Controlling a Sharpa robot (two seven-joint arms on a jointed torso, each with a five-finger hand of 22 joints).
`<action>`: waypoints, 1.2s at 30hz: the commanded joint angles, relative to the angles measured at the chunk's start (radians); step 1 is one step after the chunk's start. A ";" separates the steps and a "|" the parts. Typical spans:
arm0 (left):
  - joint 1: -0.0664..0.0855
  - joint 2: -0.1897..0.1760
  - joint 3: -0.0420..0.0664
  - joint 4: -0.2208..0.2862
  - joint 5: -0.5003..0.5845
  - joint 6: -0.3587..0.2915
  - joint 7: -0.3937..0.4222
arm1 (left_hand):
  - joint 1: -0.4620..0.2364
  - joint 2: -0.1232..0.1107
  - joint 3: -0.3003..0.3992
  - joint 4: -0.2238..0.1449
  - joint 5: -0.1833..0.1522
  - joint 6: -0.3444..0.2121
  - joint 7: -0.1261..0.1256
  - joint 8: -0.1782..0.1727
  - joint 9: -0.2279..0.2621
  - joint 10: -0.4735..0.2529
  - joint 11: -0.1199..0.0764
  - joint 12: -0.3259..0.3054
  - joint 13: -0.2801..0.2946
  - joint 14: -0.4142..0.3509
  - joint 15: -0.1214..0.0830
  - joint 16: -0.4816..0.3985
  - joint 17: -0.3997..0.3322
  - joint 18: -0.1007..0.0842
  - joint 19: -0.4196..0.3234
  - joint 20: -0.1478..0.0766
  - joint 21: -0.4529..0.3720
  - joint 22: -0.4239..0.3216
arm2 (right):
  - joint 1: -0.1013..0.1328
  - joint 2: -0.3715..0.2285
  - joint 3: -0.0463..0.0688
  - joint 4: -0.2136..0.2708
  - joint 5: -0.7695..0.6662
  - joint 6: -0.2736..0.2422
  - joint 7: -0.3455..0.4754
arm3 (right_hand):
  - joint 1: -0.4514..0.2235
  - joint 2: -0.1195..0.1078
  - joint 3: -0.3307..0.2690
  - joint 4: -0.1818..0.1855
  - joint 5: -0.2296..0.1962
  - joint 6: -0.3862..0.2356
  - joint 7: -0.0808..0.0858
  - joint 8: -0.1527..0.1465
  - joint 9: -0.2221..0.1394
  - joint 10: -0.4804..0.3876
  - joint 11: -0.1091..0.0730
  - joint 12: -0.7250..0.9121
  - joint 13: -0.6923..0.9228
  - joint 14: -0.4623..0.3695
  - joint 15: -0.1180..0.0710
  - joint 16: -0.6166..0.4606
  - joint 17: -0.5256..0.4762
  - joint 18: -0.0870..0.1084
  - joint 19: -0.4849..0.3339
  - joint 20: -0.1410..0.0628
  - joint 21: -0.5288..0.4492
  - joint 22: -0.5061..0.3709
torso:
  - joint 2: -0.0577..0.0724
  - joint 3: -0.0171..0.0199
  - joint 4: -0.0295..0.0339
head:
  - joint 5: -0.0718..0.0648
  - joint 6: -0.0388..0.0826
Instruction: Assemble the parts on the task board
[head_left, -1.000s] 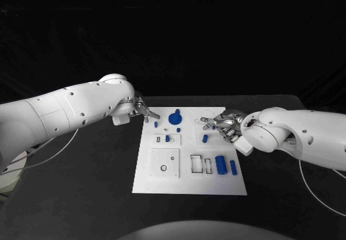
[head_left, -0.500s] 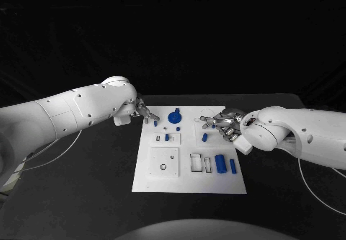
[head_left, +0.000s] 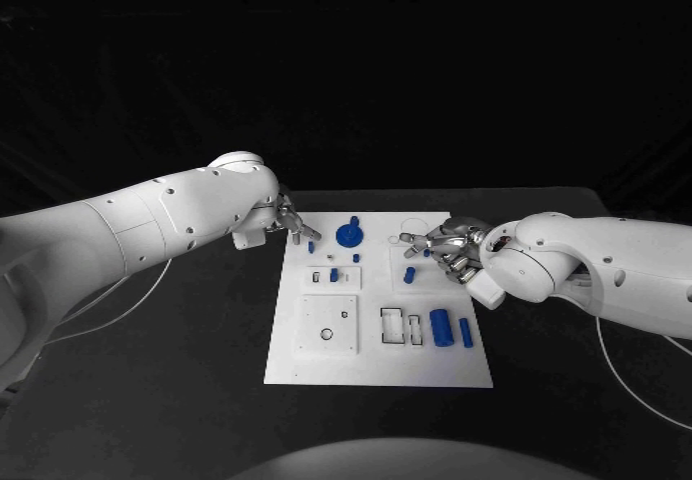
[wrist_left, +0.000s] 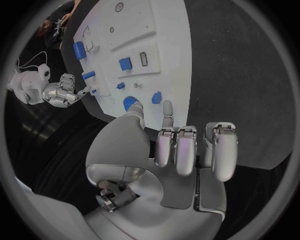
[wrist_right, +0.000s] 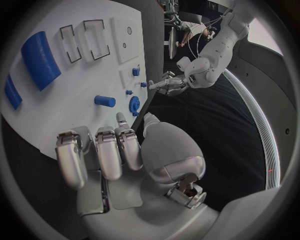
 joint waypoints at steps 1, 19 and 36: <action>-0.005 0.014 0.000 -0.014 -0.036 0.017 0.032 | 0.014 0.003 0.008 0.000 -0.006 0.008 -0.002 -0.004 -0.002 0.106 -0.004 0.002 0.263 0.104 -0.005 0.003 0.263 -0.015 0.105 0.000 0.003 0.263 | -0.001 0.002 0.000 0.002 -0.002 0.016 0.008 | 0.010 0.003 -0.006 -0.002 0.004 -0.007 0.012 0.005 0.001 0.105 0.005 0.004 0.263 0.102 0.008 0.004 0.263 -0.007 0.105 0.007 0.004 0.263 | 0.001 -0.0003 0.0007 | -0.002 -0.001; -0.017 0.051 0.001 -0.054 -0.061 0.040 0.032 | 0.088 0.036 0.028 -0.001 0.029 0.011 -0.005 -0.022 -0.015 0.106 -0.007 0.002 0.263 0.104 -0.007 0.003 0.263 -0.015 0.105 -0.001 0.003 0.263 | -0.001 0.004 0.000 0.004 -0.002 0.016 0.007 | 0.010 0.003 -0.006 -0.002 0.004 -0.007 0.012 0.005 0.001 0.105 0.005 0.004 0.263 0.102 0.008 0.004 0.263 -0.007 0.105 0.007 0.004 0.263 | 0.000 0.0003 0.0008 | -0.004 -0.007; -0.019 0.062 0.001 -0.068 -0.068 0.064 0.026 | 0.115 0.043 0.042 0.000 0.072 0.013 -0.007 -0.029 -0.021 0.106 -0.008 0.002 0.263 0.104 -0.008 0.003 0.263 -0.015 0.105 -0.002 0.003 0.263 | -0.001 0.005 0.000 0.008 -0.002 0.016 0.005 | 0.012 0.003 -0.007 -0.002 0.005 -0.008 0.012 0.006 0.001 0.105 0.005 0.004 0.263 0.102 0.008 0.004 0.263 -0.007 0.105 0.007 0.004 0.263 | 0.000 0.0006 0.0000 | -0.008 -0.012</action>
